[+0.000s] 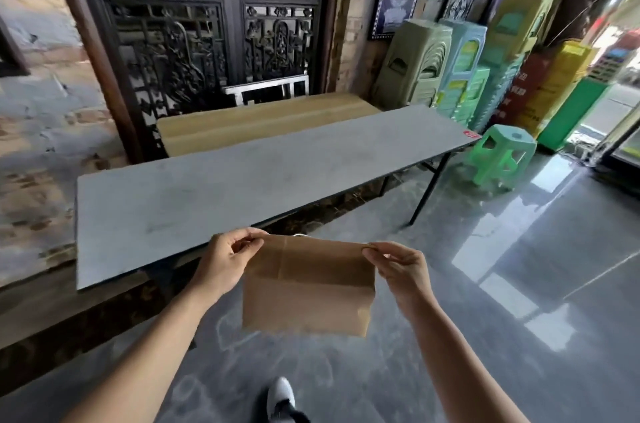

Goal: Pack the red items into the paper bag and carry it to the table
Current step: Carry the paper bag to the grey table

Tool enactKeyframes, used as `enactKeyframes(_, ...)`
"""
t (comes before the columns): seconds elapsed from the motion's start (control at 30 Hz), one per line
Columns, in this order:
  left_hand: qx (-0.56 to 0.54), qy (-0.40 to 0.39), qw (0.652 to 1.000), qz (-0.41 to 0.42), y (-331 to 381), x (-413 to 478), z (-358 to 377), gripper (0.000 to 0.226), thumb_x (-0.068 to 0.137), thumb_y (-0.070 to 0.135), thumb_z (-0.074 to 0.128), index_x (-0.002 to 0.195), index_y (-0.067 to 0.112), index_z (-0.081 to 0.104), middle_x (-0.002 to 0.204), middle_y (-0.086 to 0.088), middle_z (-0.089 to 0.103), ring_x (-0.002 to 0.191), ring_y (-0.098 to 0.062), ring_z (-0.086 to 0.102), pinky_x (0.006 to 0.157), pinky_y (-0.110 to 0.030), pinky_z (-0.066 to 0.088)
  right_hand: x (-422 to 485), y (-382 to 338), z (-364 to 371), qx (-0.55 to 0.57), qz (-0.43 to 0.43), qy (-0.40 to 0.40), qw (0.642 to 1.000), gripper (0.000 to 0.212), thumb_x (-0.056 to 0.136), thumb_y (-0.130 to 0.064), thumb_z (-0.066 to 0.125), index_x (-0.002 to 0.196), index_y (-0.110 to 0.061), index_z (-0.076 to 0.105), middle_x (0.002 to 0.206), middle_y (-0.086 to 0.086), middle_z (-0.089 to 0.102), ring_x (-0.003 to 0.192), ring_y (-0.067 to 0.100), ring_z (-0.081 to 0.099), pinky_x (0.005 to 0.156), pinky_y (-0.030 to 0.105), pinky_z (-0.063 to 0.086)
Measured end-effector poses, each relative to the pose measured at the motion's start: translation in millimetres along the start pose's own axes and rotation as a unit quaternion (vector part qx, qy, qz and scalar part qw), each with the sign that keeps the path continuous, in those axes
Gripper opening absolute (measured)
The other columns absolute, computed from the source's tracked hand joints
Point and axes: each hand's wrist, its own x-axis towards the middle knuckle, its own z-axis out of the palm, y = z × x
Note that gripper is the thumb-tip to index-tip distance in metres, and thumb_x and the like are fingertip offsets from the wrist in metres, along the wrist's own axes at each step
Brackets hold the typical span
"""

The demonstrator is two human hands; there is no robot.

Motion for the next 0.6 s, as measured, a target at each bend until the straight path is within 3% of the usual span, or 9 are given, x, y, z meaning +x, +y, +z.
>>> enactKeyframes(0.2,-0.017,-0.007,1.000,-0.005,6.2,176.3,43.2,0.028,0.085,0.006,0.069,0.076,0.032,0.074,0.077,0.018,0.075,0.074,0.003,0.068,0.070,-0.009,0.050,183.1,-24.6,-5.9,-0.016,-0.009,0.006,1.000,0.014,0.073,-0.002,0.080,0.077,-0.015,0.079,0.057,-0.009,0.071,0.045,-0.003,0.055,0.048,0.007,0.040)
enactKeyframes(0.4,0.011,0.008,0.999,-0.033,-17.2,288.9,69.7,0.028,0.084,0.006,0.070,0.077,0.033,0.075,0.078,0.017,0.076,0.076,-0.003,0.069,0.071,-0.011,0.051,320.8,-10.6,7.3,-0.017,0.006,-0.024,1.000,0.012,0.074,-0.002,0.079,0.085,-0.007,0.079,0.059,-0.012,0.072,0.048,-0.004,0.057,0.050,0.006,0.041)
enactKeyframes(0.6,0.092,0.078,0.991,-0.050,-58.1,396.6,99.6,0.029,0.084,0.012,0.070,0.081,0.040,0.076,0.084,0.021,0.075,0.075,0.000,0.069,0.069,-0.014,0.051,485.3,22.0,36.1,-0.072,0.005,-0.119,0.990,0.027,0.073,-0.001,0.080,0.067,-0.028,0.078,0.060,-0.015,0.073,0.053,-0.004,0.061,0.054,0.007,0.044)
